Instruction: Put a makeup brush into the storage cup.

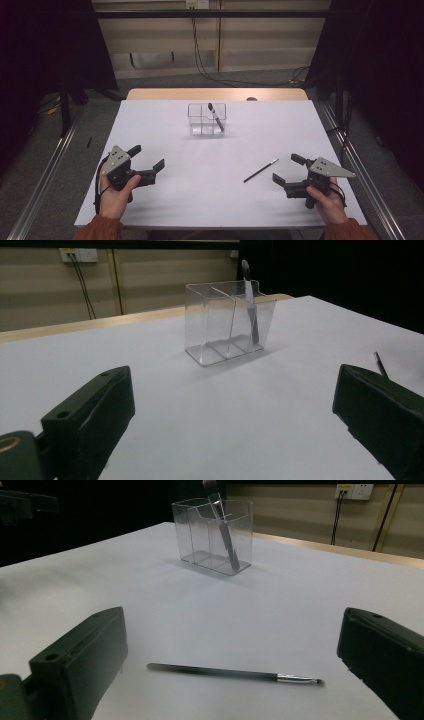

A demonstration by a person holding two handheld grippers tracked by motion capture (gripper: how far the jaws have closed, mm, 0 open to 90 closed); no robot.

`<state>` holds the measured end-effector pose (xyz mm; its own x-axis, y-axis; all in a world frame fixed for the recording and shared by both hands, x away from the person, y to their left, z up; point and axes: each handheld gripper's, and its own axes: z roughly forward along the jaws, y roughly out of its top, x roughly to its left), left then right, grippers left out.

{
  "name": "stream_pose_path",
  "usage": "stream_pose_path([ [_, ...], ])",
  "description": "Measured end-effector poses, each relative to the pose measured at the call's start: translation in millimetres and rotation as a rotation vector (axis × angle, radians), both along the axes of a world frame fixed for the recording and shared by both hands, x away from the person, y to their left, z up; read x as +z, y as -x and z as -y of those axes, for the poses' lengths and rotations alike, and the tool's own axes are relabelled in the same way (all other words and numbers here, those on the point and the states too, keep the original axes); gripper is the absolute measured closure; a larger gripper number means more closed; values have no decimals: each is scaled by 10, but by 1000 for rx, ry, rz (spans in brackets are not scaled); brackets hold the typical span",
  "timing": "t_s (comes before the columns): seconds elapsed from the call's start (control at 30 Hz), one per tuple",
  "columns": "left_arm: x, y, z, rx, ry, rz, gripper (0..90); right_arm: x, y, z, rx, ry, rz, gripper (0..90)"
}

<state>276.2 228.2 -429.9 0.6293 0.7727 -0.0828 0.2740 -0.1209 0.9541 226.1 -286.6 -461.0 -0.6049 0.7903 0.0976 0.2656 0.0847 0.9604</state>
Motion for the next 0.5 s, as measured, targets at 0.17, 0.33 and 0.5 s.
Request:
stream_pose_path([
  [0.17,-12,105,-59,6,17,20,33,-2,15,11,-3,0,-1,0],
  [0.33,-39,181,-91,15,19,15,33,1,20,9,2,3,3,0],
  [0.5,-56,256,-135,26,8,17,32,7,15,9,0,-1,7,0],
])
